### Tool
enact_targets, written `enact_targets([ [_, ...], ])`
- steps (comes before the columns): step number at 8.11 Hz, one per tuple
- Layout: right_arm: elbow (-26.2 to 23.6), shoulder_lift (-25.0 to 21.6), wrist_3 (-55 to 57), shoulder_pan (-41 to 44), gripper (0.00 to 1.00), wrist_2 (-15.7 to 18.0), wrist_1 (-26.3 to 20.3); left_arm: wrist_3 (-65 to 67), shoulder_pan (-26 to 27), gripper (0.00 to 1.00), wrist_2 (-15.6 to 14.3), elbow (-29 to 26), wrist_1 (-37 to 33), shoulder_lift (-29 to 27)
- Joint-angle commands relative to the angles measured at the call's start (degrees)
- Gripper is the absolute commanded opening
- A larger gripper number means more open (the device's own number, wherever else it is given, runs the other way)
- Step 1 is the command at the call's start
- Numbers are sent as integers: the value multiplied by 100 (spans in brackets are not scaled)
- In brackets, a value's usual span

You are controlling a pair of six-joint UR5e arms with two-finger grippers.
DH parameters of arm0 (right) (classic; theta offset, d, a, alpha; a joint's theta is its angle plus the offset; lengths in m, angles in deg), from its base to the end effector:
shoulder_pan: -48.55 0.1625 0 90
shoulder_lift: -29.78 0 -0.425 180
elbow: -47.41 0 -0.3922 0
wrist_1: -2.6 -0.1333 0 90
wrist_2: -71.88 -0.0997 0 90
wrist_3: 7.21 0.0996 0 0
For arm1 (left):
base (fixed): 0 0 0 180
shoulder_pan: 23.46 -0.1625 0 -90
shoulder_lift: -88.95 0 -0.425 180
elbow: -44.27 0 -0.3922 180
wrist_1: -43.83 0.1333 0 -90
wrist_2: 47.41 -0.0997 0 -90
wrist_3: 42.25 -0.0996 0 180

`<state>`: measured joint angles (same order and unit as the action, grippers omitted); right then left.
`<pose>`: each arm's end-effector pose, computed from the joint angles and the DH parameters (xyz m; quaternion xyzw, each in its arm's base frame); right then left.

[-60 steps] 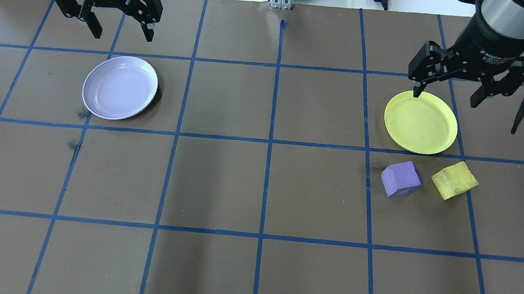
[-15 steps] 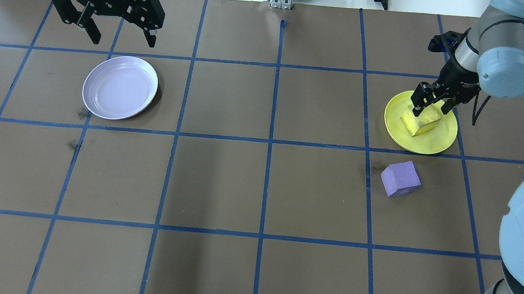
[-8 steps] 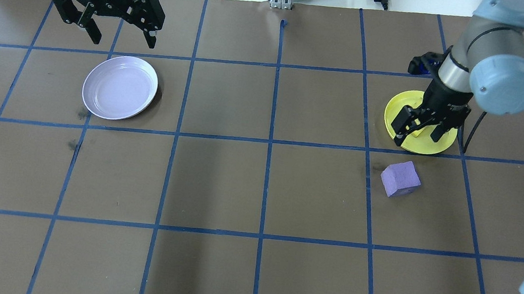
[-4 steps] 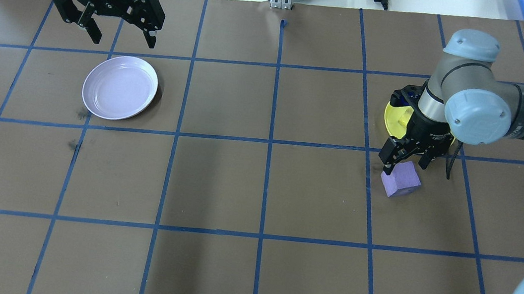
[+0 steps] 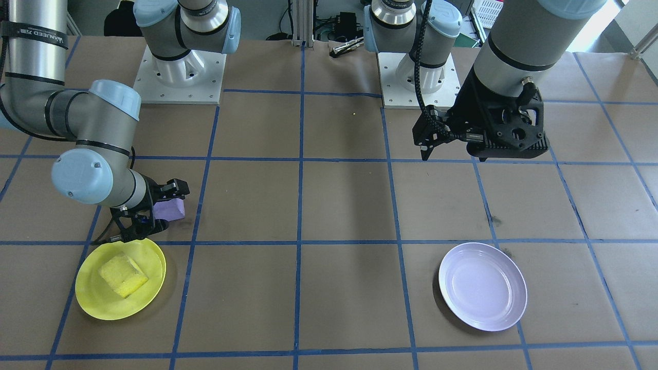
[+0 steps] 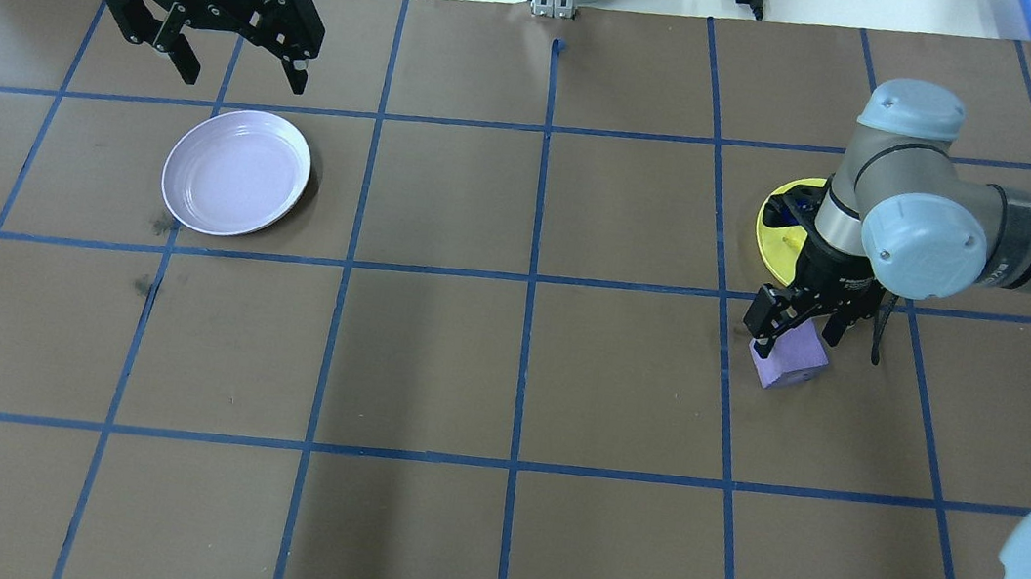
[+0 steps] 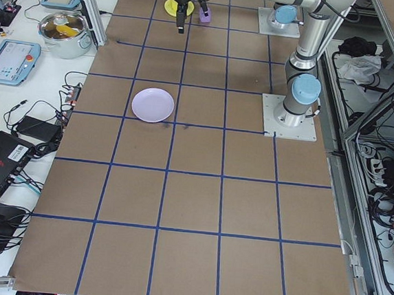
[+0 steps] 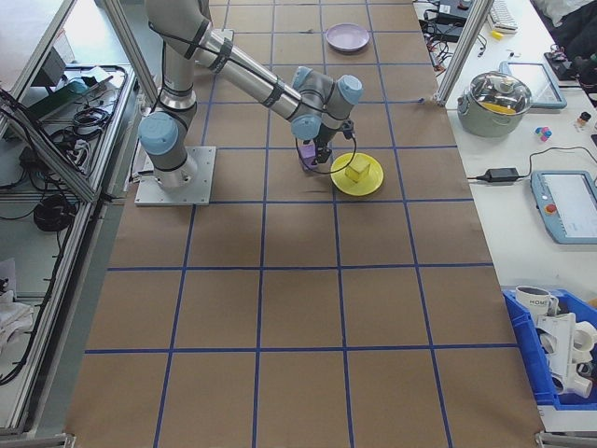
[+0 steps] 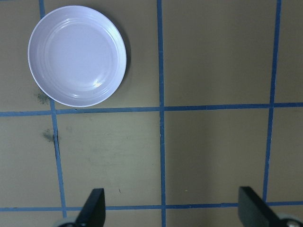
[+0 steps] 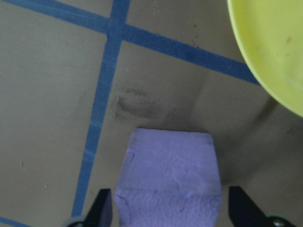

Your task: Sort blocks by color into plates

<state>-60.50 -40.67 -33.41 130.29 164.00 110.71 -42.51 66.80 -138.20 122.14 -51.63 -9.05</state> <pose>0.0543 -0.5279 0.1975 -0.1567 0.9731 0.1659 0.0324 -0.1344 -0.5471 0.5097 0.0046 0.9999 0.0116 0.0069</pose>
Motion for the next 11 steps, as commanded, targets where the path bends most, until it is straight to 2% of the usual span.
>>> enact_targets([
  [1, -11, 14, -18, 0, 0, -45, 17, -1, 0, 100, 0, 0, 2, 0],
  [3, 94, -109, 17, 0, 0, -89, -35, -1, 0, 100, 0, 0, 2, 0],
  [4, 190, -335, 79, 0, 0, -307, -70, -1, -9, 100, 0, 0, 2, 0],
  [5, 374, -555, 271, 18, 0, -892, -427, -1, -9, 100, 0, 0, 2, 0],
  [7, 665, -689, 1244, 541, 0, -1388, -536, -1, -9, 100, 0, 0, 2, 0],
  [8, 683, -681, 1927, 980, 0, -1607, -406, -9, -18, 100, 0, 0, 2, 0],
  [9, 675, -628, 2490, 1420, 0, -1853, 39, -9, -18, 100, -9, 9, -7, 0],
  [11, 684, -278, 3345, 2386, 0, -1917, 918, -114, -18, 100, -17, 61, 2, 18],
])
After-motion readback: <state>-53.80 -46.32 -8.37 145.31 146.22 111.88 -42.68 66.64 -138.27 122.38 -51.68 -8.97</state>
